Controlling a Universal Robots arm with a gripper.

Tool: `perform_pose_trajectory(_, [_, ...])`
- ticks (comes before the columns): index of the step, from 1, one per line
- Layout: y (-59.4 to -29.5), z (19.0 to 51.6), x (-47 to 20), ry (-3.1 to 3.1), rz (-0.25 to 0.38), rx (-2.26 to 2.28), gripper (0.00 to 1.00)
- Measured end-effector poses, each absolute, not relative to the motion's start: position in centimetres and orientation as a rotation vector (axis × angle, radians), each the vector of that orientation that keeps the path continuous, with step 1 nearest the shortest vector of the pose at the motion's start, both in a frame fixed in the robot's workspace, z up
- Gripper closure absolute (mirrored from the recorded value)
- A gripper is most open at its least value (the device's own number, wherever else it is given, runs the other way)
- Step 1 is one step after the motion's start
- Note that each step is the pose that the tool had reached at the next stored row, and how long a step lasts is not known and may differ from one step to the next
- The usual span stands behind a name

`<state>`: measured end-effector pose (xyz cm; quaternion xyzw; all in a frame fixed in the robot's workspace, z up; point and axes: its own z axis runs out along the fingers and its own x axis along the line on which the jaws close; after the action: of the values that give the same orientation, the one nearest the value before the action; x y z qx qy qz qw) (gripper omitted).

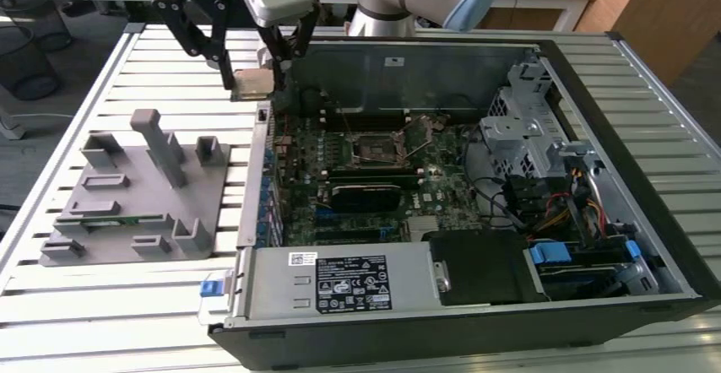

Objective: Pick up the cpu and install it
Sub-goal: 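Pick up the cpu and move it towards the insertion slot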

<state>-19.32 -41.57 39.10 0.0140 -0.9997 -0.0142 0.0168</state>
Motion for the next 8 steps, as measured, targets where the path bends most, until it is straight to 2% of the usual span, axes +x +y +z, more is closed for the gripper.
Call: perform_pose_trajectory(8, [-41.56,39.10,-18.39,-3.107,-0.044,0.044,0.46])
